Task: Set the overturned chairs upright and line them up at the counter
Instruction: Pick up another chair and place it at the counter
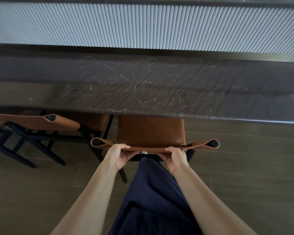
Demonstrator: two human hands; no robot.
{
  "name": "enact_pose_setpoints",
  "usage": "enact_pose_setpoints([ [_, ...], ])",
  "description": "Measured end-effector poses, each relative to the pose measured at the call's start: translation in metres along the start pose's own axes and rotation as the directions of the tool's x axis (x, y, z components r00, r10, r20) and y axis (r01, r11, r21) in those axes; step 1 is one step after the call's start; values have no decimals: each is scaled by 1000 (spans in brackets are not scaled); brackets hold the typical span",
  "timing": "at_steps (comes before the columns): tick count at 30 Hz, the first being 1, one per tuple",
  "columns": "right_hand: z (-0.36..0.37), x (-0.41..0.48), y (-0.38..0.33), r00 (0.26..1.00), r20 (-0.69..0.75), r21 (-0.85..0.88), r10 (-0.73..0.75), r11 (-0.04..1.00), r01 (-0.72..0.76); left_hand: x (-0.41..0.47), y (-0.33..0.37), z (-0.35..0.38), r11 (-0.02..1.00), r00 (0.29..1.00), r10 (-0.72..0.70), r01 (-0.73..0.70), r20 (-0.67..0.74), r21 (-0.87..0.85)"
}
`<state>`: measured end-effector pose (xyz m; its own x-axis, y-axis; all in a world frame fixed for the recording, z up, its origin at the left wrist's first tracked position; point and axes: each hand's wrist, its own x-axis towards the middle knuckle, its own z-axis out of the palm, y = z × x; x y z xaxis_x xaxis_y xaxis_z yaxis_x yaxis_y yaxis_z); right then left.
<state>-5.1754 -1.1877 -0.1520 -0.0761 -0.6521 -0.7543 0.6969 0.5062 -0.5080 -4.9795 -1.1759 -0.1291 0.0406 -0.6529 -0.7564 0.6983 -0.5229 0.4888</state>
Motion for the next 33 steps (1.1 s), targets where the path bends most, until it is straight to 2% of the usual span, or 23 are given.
enact_pose_setpoints([
  [7,5,13,-3,1000,-5,-21,-26,999,26,11,7,9,999,999,42,-42,17,15],
  [12,21,23,-15,999,45,-41,-25,999,26,26,21,20,997,997,70,-71,31,37],
  [17,50,44,-25,999,37,-65,-27,997,30,47,44,31,996,997,80,-80,3,-28],
  [21,60,55,-17,998,62,-77,-9,997,14,59,60,20,997,998,68,-68,-12,36],
  [26,78,69,-27,1000,2,-119,9,993,-9,76,73,28,999,996,47,-45,-74,29],
  [33,88,72,-33,999,-36,-158,25,987,-30,83,80,27,1000,997,12,-11,-75,8],
])
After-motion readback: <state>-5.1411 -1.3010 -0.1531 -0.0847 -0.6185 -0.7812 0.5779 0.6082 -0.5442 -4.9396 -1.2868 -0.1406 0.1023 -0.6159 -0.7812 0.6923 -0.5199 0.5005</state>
